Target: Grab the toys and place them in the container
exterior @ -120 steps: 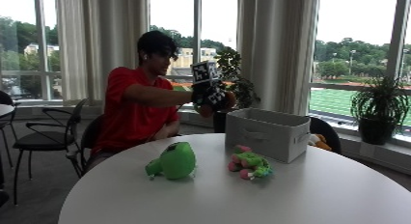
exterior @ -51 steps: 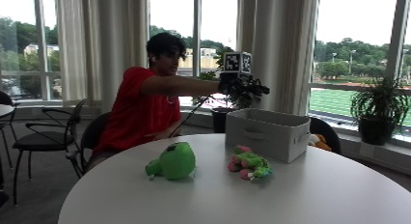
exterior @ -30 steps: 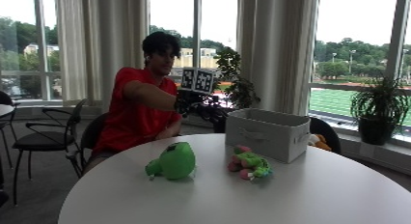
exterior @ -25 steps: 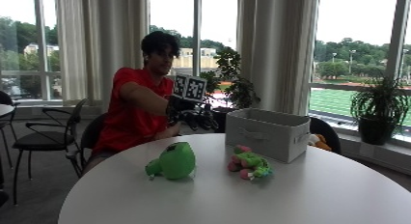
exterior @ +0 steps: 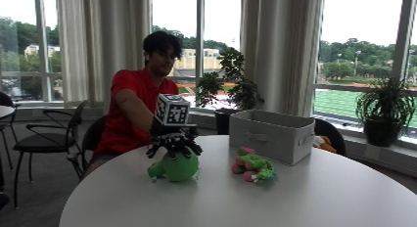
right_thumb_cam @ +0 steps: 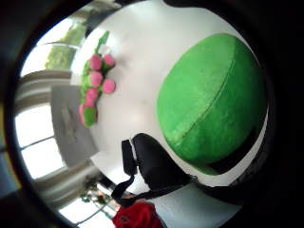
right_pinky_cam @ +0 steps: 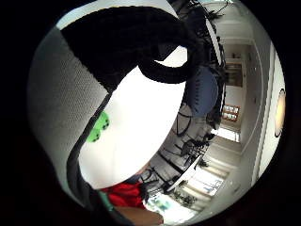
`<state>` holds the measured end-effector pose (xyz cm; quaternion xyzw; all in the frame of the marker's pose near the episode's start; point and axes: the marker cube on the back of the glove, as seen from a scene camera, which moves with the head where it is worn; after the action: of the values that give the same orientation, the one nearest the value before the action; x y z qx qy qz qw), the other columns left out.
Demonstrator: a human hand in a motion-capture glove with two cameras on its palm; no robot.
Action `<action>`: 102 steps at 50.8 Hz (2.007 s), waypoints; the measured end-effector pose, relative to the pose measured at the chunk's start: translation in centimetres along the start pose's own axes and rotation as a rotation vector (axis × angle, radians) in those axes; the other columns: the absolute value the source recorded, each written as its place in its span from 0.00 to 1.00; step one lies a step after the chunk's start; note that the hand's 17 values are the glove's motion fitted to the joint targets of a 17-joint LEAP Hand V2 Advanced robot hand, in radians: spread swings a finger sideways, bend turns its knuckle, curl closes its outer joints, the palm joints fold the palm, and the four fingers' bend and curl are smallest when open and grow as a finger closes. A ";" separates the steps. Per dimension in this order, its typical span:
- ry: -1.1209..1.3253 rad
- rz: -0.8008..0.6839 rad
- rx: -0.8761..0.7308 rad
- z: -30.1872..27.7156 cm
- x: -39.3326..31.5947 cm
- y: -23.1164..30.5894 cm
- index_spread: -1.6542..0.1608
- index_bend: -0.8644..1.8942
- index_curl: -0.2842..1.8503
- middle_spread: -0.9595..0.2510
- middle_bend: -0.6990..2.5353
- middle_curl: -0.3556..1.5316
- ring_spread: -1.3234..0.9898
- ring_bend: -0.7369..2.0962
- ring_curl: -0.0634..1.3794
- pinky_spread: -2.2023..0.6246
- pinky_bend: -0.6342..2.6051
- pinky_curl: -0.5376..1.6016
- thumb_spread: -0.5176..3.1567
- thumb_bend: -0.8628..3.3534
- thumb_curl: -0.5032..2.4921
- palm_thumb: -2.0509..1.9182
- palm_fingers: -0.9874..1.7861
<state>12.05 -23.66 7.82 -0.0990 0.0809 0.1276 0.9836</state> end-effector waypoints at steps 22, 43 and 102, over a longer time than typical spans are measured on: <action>-0.100 -0.094 -0.127 3.8 -1.9 -0.5 0.69 0.39 0.26 0.73 0.24 0.31 0.56 0.33 0.24 0.81 0.61 0.44 0.44 0.20 0.27 0.53 0.33; -0.067 -0.134 -0.188 4.0 -1.8 -0.4 0.68 0.41 0.30 0.75 0.24 0.26 0.55 0.43 0.29 0.76 0.65 0.44 0.44 0.20 0.28 0.54 0.34; 0.022 -0.118 0.016 3.7 -3.5 0.5 0.68 0.38 0.33 0.52 0.33 0.39 0.39 0.56 0.34 0.68 0.58 0.39 0.47 0.24 0.34 0.66 0.58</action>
<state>9.08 -23.20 11.97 -0.0972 0.0868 0.0676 0.9892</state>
